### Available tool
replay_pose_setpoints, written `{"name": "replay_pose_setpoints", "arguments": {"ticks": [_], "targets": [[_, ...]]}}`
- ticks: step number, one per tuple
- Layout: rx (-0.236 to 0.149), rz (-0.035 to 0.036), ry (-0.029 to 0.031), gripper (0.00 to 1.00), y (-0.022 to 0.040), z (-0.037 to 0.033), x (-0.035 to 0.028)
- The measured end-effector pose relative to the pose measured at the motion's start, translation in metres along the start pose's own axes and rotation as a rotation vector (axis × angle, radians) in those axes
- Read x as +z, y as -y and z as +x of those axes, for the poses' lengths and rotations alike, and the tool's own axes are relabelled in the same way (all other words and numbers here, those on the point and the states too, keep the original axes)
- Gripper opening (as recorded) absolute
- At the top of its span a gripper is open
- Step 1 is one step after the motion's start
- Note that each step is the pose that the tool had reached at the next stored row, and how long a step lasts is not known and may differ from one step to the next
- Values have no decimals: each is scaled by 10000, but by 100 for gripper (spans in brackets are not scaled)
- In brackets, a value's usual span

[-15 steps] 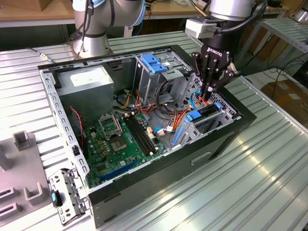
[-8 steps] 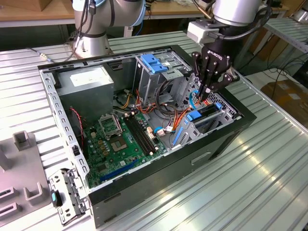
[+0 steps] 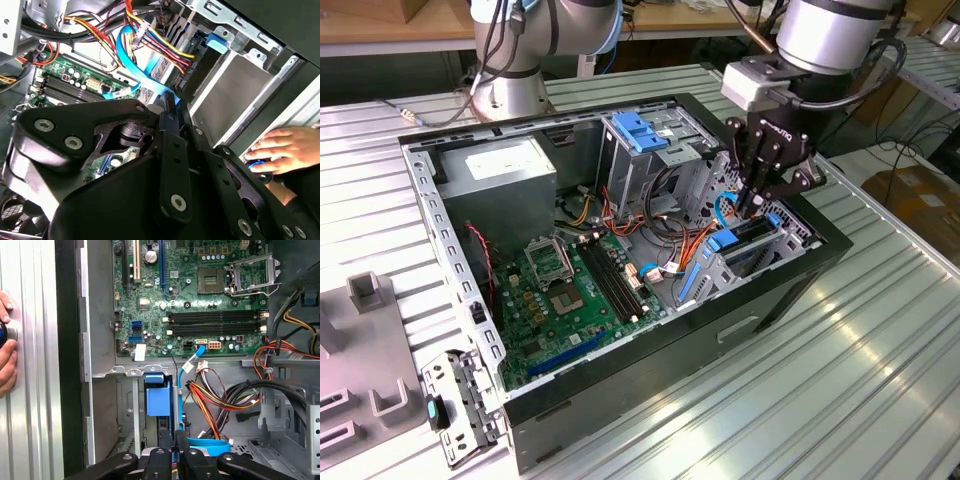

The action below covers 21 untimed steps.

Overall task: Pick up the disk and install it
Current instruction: 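Insert the second disk wire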

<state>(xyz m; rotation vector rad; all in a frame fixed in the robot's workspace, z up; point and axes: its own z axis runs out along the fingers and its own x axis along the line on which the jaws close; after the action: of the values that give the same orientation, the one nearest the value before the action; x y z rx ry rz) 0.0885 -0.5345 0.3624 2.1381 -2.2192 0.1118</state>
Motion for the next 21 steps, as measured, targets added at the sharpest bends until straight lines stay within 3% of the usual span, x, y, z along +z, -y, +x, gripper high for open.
{"name": "replay_pose_setpoints", "arguments": {"ticks": [2,18,19,20,21], "targets": [[-27,18,41,16,0,16,9],[-48,23,43,16,0,21,10],[-47,27,66,16,0,31,11],[-44,33,143,16,0,45,15],[-43,39,342,16,1,85,23]]}}
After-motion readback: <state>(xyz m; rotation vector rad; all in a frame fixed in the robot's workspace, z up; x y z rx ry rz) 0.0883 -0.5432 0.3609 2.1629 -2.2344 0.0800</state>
